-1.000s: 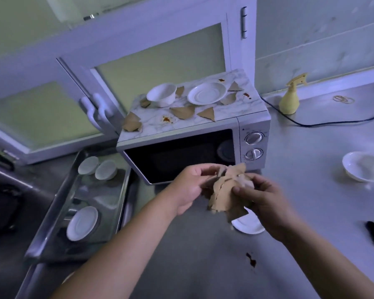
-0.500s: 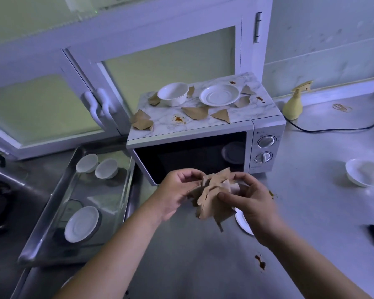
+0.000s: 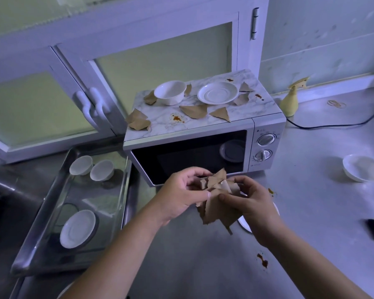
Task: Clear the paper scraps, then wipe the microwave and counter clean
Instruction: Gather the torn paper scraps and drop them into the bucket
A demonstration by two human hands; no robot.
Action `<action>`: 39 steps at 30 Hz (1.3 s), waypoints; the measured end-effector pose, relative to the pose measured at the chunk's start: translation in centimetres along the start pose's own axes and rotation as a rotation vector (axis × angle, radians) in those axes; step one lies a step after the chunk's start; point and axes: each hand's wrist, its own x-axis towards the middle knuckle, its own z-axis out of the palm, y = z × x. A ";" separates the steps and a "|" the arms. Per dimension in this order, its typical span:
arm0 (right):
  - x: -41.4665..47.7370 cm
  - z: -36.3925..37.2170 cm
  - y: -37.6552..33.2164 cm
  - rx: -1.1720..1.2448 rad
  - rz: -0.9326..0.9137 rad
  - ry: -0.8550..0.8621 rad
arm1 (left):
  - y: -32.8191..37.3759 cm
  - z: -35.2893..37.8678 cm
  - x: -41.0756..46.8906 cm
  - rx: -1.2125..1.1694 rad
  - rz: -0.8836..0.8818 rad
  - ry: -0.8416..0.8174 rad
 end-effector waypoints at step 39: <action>23.7 26.1 -11.2 -1.524 -0.220 -0.360 | -10.6 -13.1 -10.7 -0.812 -0.091 0.599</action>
